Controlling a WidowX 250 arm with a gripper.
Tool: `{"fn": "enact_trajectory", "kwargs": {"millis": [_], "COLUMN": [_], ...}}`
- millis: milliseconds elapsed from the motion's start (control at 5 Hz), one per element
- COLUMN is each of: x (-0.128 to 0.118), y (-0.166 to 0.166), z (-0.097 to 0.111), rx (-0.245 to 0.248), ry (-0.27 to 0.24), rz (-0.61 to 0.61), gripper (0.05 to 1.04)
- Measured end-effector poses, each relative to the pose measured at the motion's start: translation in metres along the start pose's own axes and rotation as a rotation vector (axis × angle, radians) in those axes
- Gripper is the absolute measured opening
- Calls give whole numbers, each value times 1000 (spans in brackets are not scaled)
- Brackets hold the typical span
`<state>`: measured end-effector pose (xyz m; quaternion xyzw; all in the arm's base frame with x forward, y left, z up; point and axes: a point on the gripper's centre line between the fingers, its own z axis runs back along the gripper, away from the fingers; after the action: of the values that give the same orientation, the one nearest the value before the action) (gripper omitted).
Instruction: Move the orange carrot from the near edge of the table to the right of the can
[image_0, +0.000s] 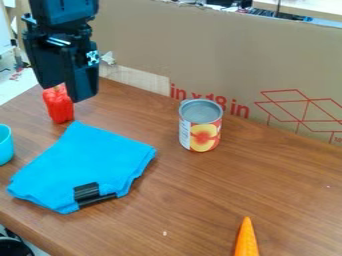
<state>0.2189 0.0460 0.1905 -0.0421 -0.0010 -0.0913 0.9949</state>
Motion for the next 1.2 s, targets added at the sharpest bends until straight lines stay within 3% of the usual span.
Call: {"fn": "enact_trajectory", "kwargs": {"millis": [200, 400, 800, 1000, 1200], "x": [0, 16, 32, 33, 42], "y": [0, -27, -77, -99, -123], "z": [-4, -10, -27, -52, -76], "rx": [-5, 11, 16, 19, 26], "ry": [11, -18, -14, -18, 17], "rz": [7, -8, -21, 24, 18], "gripper": [1003, 1003, 1003, 1003, 1003]}}
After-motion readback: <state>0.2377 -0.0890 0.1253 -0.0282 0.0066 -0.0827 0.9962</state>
